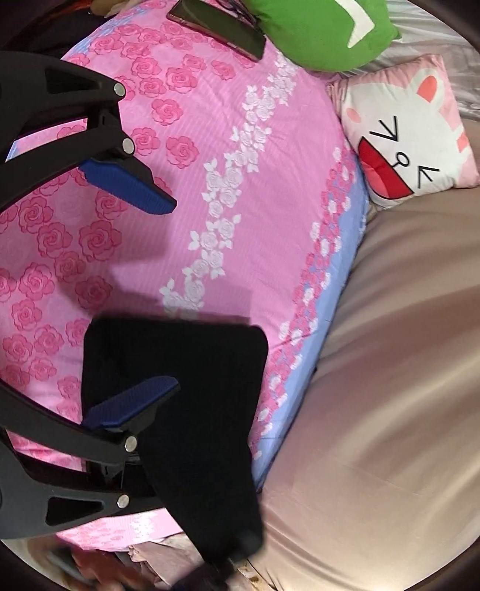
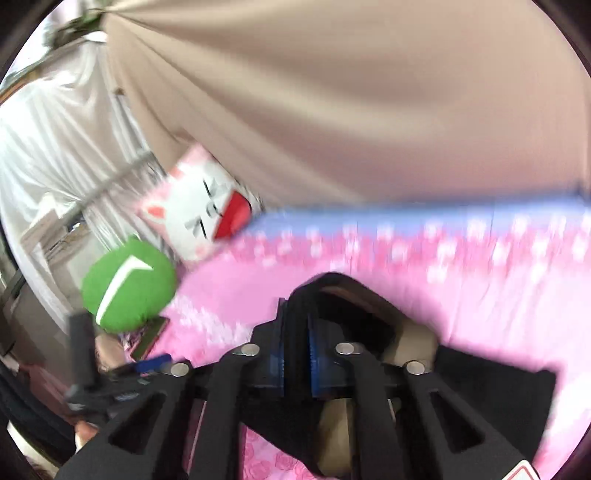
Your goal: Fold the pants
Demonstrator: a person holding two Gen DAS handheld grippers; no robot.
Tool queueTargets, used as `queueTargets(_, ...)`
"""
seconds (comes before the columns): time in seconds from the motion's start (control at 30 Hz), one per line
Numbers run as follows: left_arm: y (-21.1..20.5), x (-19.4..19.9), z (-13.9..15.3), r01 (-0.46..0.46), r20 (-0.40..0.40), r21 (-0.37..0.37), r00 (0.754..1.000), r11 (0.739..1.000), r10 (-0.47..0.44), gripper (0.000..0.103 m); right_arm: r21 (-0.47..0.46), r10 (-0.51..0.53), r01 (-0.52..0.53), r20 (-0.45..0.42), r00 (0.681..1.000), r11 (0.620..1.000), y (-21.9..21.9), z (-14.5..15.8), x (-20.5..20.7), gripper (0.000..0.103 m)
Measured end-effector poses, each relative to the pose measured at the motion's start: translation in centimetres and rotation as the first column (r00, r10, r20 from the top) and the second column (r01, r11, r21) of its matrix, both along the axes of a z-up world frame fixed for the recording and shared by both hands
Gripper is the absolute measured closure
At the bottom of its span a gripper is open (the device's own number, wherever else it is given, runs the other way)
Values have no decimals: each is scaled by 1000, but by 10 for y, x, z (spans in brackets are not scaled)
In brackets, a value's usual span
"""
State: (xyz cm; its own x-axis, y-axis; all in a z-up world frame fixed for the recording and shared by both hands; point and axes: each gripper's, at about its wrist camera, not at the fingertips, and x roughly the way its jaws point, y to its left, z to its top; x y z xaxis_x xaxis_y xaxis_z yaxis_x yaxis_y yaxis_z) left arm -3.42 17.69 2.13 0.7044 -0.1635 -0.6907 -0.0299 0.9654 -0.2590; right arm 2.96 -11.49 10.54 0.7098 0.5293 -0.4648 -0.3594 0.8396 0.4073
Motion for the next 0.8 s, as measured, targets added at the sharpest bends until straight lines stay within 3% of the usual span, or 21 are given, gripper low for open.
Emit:
queueTargets(0.1, -7, 0, 3, 14, 15, -1, 1000, 1000, -14, 14, -105, -67, 73, 57, 996, 992, -22, 12, -30, 93)
queueTargets(0.17, -11, 4, -1, 24, 5, 1, 1000, 1000, -24, 14, -160, -109, 105, -12, 994, 981, -39, -17, -39, 76)
queueTargets(0.2, -14, 7, -4, 27, -3, 0, 1000, 1000, -27, 14, -175, -118, 102, -87, 989, 979, -47, -44, -40, 57)
queueTargets(0.23, -18, 12, -7, 32, -15, -4, 999, 999, -33, 14, -167, -137, 110, -159, 978, 980, -55, -67, -39, 53)
queueTargets(0.3, -26, 19, -12, 44, -36, -3, 998, 999, -45, 14, -115, -180, 151, -298, 937, 982, -71, -110, -41, 53)
queueTargets(0.37, -32, 22, -13, 56, -41, -1, 998, 998, -56, 14, 14, -133, 149, -381, 915, 989, -83, -137, -50, 53)
queueTargets(0.5, -42, 18, -10, 92, -27, 28, 995, 995, -91, 13, 147, -7, 72, -401, 916, 987, -72, -154, -66, 45)
queueTargets(0.63, -41, 19, -14, 88, -50, 18, 995, 996, -87, 13, 113, 19, 31, -417, 909, 993, -47, -164, -70, 45)
queueTargets(0.8, -36, 17, -15, 91, -52, 26, 995, 995, -90, 12, 129, 24, 34, -422, 907, 991, -50, -161, -81, 45)
